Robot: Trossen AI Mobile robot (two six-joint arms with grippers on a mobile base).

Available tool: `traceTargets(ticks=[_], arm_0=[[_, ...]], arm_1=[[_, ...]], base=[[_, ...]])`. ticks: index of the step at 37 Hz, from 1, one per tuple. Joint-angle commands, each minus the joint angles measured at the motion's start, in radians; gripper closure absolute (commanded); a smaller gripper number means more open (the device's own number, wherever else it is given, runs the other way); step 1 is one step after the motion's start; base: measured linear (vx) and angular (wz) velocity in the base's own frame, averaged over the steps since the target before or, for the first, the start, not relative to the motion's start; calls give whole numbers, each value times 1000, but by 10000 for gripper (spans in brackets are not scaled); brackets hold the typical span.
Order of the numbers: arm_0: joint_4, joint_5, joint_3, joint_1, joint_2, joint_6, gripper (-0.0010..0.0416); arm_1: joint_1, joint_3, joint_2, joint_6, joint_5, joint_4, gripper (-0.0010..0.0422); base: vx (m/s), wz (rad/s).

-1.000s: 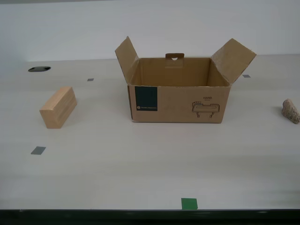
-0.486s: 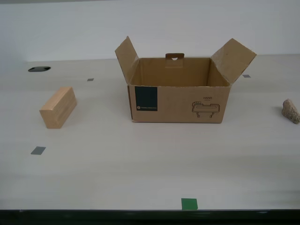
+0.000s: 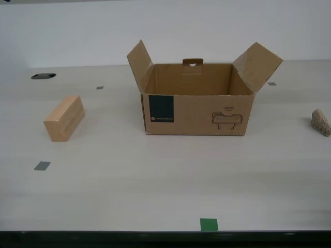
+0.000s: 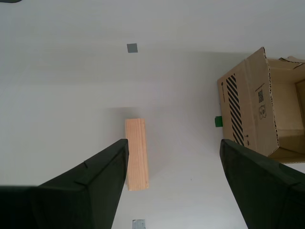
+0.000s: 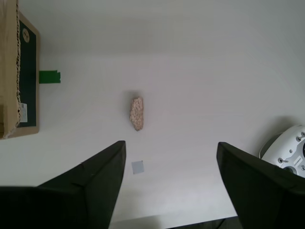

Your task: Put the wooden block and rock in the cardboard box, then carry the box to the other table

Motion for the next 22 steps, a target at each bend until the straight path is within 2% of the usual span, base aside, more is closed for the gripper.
traceTargets(ticks=[1,7,15,22], arm_0=[[-4,5,25,0,0,3,80],[-9,5,44,0,0,4,-1],[-27,5,43,0,0,5,36],[-39,5,43,0,0,8,22]], arm_1=[[-1,1,0,-2,0,0,119],[-1,1,0,0,0,2,82],[-1,1,0,2,0,4,49],[-1,1,0,2,0,4,32]], base=[[0,0],[0,0],[0,0],[0,0]])
